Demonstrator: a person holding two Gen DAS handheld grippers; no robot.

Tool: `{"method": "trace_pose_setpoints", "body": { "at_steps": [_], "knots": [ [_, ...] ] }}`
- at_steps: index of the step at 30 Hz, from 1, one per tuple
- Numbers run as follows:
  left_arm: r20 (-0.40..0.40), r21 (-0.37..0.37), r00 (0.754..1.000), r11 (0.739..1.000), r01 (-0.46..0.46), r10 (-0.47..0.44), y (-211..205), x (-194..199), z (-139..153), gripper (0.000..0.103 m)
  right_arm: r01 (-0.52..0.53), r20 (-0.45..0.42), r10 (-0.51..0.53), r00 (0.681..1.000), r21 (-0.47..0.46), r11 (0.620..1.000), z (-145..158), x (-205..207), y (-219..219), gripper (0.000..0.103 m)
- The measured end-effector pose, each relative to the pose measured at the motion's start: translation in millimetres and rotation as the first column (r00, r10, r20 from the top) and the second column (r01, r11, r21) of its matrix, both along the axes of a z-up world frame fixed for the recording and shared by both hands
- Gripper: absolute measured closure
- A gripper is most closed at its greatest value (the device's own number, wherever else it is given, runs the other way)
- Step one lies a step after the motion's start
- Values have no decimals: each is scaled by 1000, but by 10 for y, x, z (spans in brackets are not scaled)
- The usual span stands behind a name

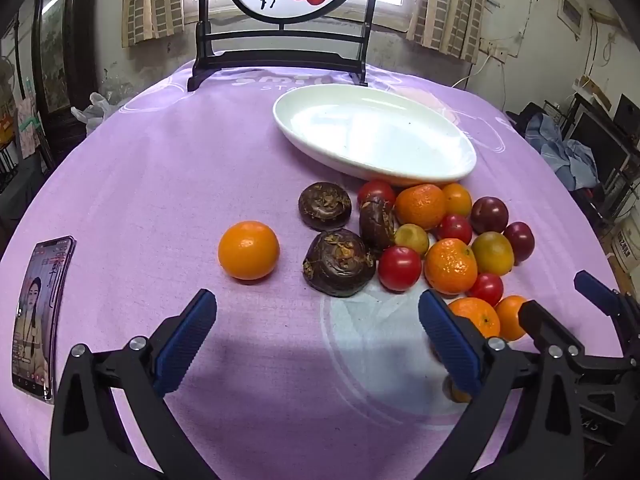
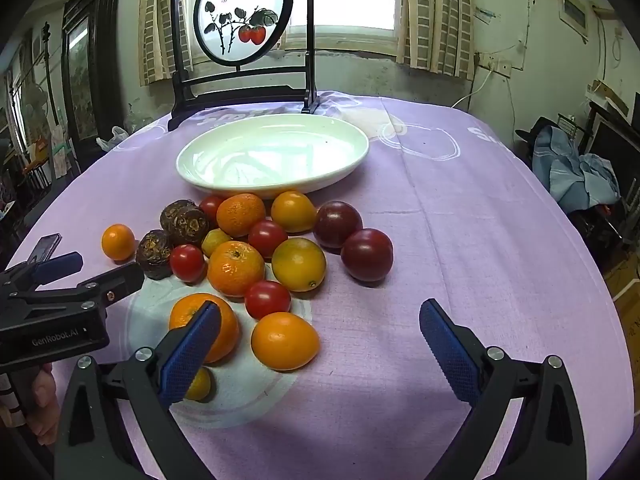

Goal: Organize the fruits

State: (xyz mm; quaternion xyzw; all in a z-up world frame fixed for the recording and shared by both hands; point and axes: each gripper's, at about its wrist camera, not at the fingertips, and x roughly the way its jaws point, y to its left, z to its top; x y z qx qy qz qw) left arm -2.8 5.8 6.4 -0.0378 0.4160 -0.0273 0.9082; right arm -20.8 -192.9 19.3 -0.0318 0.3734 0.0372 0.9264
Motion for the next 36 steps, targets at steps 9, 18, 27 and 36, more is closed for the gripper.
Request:
{"method": "trace_pose_setpoints", "body": {
  "at_steps": [9, 18, 27, 36],
  "knots": [
    [18, 9, 1000, 1000, -10, 10, -2, -3, 8, 4, -9, 2, 9, 1000, -5, 1000, -6, -7, 1, 3],
    [39, 23, 999, 999, -31, 30, 11, -13, 26, 4, -12, 0, 12, 1000, -9, 1000, -14, 3, 6, 3],
    [33, 21, 999, 999, -33, 32, 13, -4, 4, 4, -15, 0, 15, 1000, -10, 1000, -20, -1, 13, 3],
    [32, 21, 999, 999, -35, 35, 16, -5, 1, 4, -15, 0, 16, 1000, -11, 1000, -19, -3, 20, 3]
  ]
}}
